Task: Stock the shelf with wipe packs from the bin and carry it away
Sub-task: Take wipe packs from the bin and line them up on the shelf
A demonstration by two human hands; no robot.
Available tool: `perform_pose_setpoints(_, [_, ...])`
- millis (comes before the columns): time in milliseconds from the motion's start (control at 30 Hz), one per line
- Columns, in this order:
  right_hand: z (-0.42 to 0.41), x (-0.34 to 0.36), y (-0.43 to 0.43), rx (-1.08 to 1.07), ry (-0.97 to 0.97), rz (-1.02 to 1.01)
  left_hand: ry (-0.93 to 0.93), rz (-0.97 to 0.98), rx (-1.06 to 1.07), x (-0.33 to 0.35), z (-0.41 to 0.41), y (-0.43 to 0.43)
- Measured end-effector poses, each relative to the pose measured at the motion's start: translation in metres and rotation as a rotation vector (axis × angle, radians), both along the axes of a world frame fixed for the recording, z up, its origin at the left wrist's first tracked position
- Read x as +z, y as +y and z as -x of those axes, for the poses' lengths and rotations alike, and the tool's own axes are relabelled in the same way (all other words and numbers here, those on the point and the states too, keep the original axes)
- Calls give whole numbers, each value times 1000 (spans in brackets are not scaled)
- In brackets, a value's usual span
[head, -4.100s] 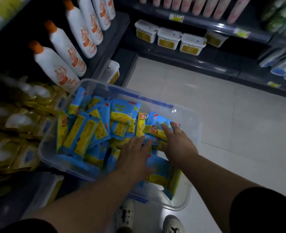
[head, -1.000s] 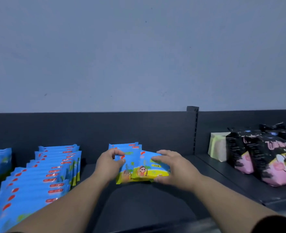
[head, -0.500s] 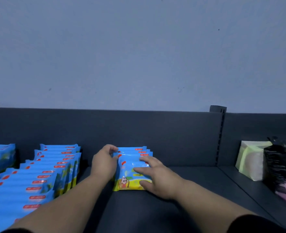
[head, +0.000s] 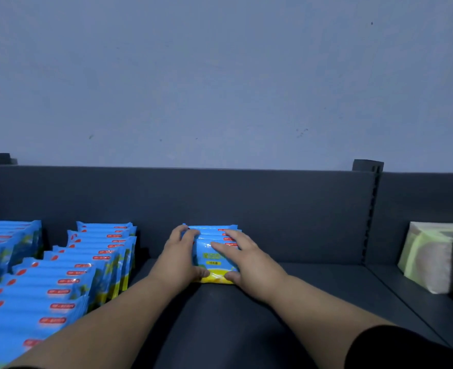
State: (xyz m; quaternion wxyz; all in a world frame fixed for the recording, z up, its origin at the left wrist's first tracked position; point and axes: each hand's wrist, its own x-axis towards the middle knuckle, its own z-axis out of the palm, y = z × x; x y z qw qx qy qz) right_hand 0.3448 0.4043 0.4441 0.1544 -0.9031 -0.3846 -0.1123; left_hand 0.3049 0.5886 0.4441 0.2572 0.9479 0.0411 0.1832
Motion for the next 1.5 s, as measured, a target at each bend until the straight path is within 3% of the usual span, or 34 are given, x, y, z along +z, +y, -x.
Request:
perform_pose_setpoints(333, [8,4,-12,-107,-75,52,11,-145,-6,5,12,4])
perform_pose_setpoints(500, [30,13,-25,-320,-71,77,-54,-339,41,10,19,-12])
perform_pose_setpoints(733, [83,10,-70,-646,-82,117,-90,-394,-161,5,36,-76])
perform_pose_setpoints(1200, [240,6,-239,-1082,-125,87,-177,-400,-588,12,127,-261])
perform_pose_setpoints(1500, [393,-49,-404,-1326,21,45,-118,-421,-820,-43,245,-449])
